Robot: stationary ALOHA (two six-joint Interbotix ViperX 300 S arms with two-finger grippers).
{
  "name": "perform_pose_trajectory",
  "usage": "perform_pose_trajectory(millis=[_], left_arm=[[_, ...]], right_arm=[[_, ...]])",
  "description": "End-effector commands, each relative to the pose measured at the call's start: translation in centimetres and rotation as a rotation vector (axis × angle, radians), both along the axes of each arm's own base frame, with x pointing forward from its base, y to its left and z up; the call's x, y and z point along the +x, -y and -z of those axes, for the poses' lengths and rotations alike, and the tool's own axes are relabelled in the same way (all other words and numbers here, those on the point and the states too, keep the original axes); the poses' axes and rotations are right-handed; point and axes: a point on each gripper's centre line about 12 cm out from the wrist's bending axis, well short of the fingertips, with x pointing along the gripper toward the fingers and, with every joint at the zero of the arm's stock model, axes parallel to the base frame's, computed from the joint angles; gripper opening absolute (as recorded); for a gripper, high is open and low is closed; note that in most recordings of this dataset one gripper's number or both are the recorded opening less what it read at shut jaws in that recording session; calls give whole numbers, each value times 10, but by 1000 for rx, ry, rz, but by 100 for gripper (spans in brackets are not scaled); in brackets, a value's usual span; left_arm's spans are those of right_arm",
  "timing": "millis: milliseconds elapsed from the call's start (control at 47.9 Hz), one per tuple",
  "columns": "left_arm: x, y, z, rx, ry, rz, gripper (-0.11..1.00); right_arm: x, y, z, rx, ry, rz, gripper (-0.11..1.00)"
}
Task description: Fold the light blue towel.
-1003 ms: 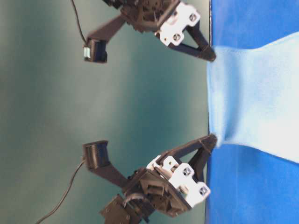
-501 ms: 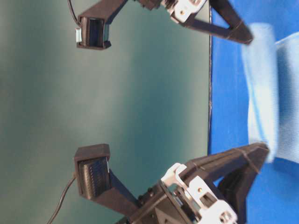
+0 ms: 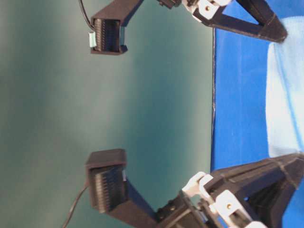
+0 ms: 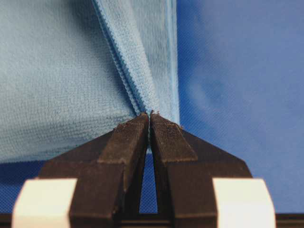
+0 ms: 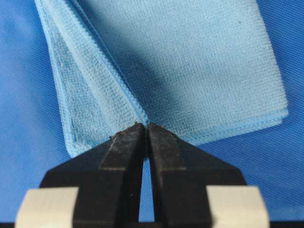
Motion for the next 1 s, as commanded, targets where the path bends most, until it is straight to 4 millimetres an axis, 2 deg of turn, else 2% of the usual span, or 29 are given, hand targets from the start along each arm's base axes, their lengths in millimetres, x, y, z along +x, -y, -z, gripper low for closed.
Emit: perform_pose_trajectory(millis=[0, 313, 355, 418, 522, 564, 627, 710, 982], left_arm=[[2, 0, -3, -2, 20, -2, 2], [3, -5, -3, -4, 43, -13, 3], [3, -5, -4, -6, 52, -14, 6], [4, -4, -5, -1, 58, -9, 20], [4, -5, -9, 0, 66, -6, 52], [3, -5, -11, -1, 69, -7, 64], [3, -5, -16, -3, 81, -7, 76], [2, -5, -24, -4, 98, -7, 75], [-15, -6, -68, -17, 137, -13, 69]], right_arm=[[6, 0, -6, 0, 20, -1, 4], [12, -3, -4, 14, 40, -12, 4], [14, -4, -5, 15, 46, -17, 11], [16, -5, -6, 15, 51, -19, 31], [18, -9, -9, 14, 58, -32, 59], [18, -11, -10, 15, 59, -36, 64], [19, -14, -15, 11, 65, -42, 61], [19, -18, -23, 7, 74, -46, 57], [7, -31, -78, -33, 128, -64, 58]])
